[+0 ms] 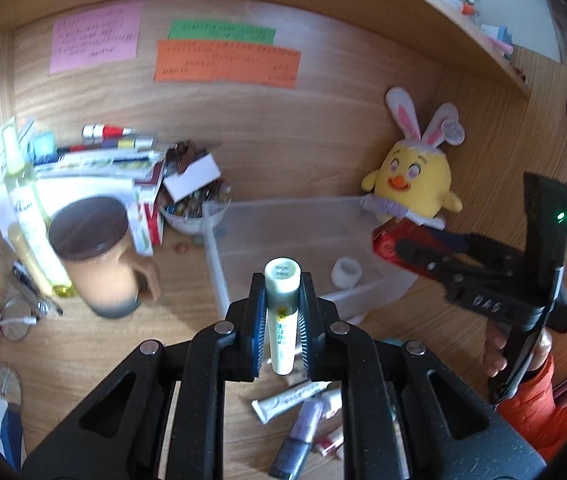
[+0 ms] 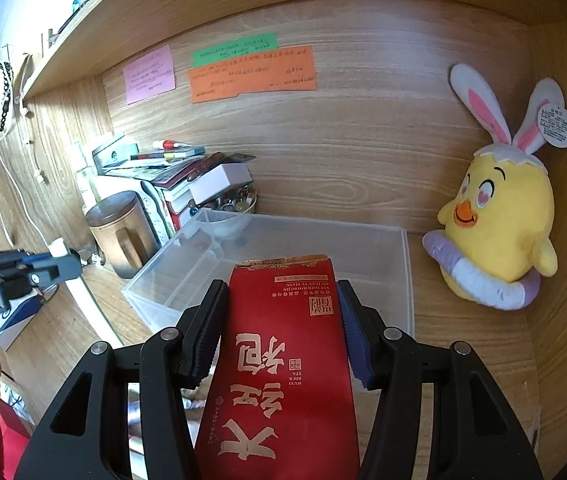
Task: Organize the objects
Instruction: 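Lower the lip balm and red packet into the clear box and release both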
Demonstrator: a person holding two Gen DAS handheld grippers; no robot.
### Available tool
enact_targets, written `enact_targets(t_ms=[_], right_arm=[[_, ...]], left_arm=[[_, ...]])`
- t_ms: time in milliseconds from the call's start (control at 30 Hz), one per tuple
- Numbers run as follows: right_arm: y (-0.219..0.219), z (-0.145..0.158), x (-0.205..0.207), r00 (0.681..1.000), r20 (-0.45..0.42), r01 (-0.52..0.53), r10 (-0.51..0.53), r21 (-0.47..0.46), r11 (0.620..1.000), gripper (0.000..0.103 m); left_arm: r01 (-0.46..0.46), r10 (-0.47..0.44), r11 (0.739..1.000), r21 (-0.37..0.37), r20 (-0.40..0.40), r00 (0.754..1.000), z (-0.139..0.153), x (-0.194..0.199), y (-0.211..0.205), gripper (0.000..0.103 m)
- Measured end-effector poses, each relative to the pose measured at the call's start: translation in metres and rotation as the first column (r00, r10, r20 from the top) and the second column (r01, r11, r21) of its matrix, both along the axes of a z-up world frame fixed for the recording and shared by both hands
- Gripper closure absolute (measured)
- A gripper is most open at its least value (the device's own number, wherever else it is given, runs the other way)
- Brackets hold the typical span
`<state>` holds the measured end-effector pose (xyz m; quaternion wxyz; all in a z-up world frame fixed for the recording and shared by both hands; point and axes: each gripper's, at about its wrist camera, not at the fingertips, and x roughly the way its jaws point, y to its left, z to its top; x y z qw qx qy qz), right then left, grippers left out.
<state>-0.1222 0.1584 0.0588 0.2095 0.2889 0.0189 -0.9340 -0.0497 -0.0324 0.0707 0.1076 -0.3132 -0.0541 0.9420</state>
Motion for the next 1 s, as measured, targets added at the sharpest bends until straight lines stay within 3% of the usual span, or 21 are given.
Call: enact_targets(t_ms=[600, 1000], right_arm=[[-0.009, 0.012, -0.045, 1.000, 0.007, -0.006, 0.006, 0.045, 0.999, 0.053], [-0.014, -0.026, -0.076, 0.994, 0.104, -0.027, 0.020, 0.062, 0.998, 0.053]], left_arm=[[0.013, -0.011, 1.000, 0.020, -0.069, 0.998, 0.030, -0.052, 0.024, 0.089], [0.057, -0.062, 0.995, 0.080, 0.066, 0.996, -0.009, -0.101, 0.043, 0.089]])
